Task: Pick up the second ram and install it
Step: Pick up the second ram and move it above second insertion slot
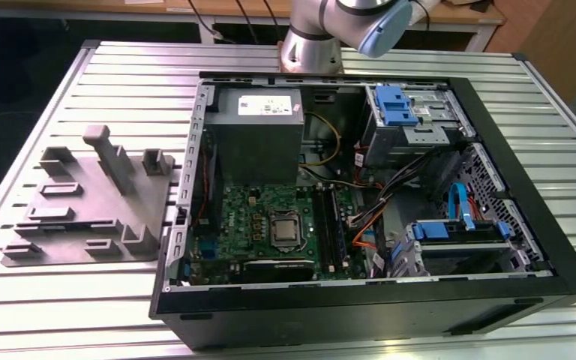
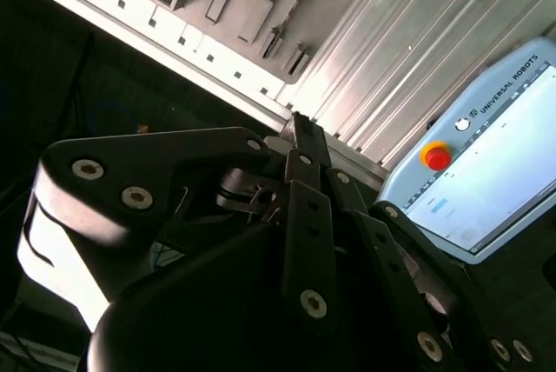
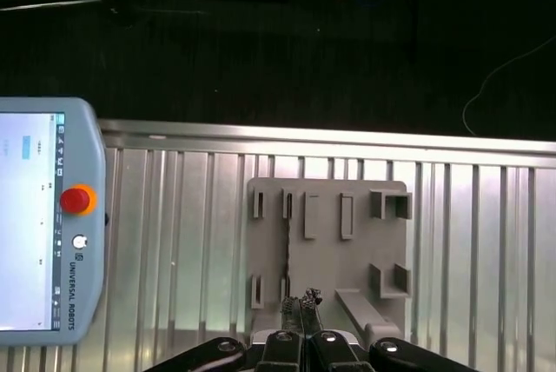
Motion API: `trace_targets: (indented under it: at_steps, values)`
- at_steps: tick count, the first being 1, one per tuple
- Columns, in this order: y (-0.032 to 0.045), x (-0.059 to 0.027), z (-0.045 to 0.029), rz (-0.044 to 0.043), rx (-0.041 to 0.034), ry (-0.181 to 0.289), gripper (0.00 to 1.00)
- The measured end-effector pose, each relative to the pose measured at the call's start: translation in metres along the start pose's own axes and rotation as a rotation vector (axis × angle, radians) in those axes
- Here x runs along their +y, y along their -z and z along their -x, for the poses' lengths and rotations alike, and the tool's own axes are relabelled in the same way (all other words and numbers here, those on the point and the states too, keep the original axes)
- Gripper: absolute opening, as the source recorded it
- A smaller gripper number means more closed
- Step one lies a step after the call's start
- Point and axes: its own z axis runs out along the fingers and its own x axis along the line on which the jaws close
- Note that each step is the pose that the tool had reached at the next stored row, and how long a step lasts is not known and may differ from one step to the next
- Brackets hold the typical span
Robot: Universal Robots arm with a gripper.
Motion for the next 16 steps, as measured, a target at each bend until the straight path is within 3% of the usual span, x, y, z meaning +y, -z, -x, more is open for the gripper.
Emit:
trace_targets:
  at_steps: [16]
  values:
    - [-0.0290, -0.0012, -0.0013, 0.0000, 0.0000, 0.000, 0.10]
